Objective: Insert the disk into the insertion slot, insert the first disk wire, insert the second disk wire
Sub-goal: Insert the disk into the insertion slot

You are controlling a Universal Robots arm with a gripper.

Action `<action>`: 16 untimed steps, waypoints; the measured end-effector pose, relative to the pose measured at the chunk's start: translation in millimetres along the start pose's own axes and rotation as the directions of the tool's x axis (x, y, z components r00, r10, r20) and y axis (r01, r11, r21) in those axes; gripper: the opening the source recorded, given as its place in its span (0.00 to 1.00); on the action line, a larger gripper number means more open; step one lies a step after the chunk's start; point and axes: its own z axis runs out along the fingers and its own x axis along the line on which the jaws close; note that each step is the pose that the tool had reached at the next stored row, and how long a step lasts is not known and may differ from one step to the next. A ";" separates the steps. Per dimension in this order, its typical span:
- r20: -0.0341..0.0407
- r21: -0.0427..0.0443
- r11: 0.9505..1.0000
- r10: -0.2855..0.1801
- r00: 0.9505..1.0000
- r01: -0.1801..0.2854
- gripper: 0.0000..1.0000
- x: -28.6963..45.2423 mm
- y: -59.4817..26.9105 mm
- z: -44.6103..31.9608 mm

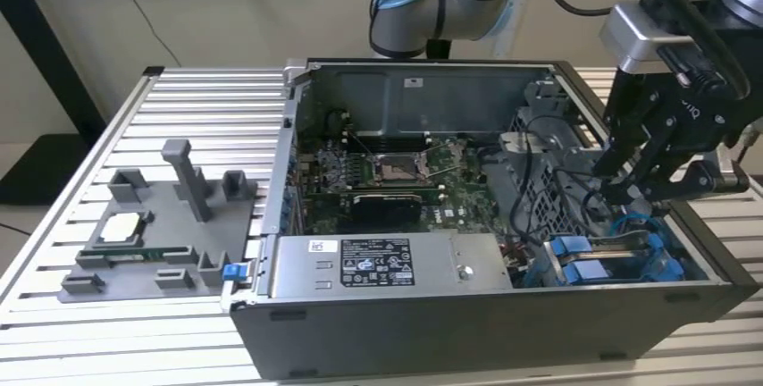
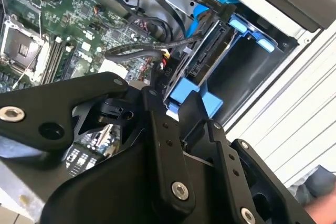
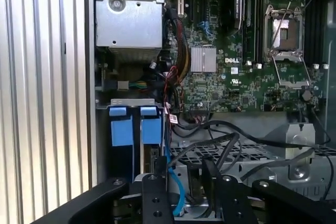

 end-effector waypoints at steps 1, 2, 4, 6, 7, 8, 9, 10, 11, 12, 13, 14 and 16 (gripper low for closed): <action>0.000 0.001 1.000 -0.006 1.000 0.006 1.00 0.1 -0.1 0.8; 0.000 0.002 1.000 -0.015 1.000 0.015 1.00 0.2 -0.1 1.3; 0.002 0.008 1.000 -0.027 1.000 0.027 1.00 0.3 -0.3 1.8; 0.010 0.012 0.999 -0.034 0.999 0.034 1.00 0.3 -1.0 2.1; 0.015 0.013 0.999 -0.037 0.999 0.036 1.00 0.3 -1.6 2.0; 0.020 0.013 0.999 -0.039 0.999 0.039 1.00 0.3 -2.2 2.2; 0.027 0.014 0.999 -0.041 0.999 0.041 1.00 0.3 -3.1 2.2; 0.033 0.014 0.999 -0.043 0.999 0.042 1.00 0.3 -4.0 2.2; 0.039 0.014 0.999 -0.045 0.998 0.044 1.00 0.3 -5.0 2.4; 0.044 0.014 0.999 -0.047 0.998 0.046 1.00 0.3 -6.1 2.5; 0.047 0.014 0.999 -0.049 0.998 0.048 1.00 0.3 -7.0 2.8; 0.048 0.014 0.999 -0.050 0.998 0.050 1.00 0.4 -7.5 3.6; 0.048 0.014 0.998 -0.054 0.997 0.053 1.00 0.8 -7.6 5.9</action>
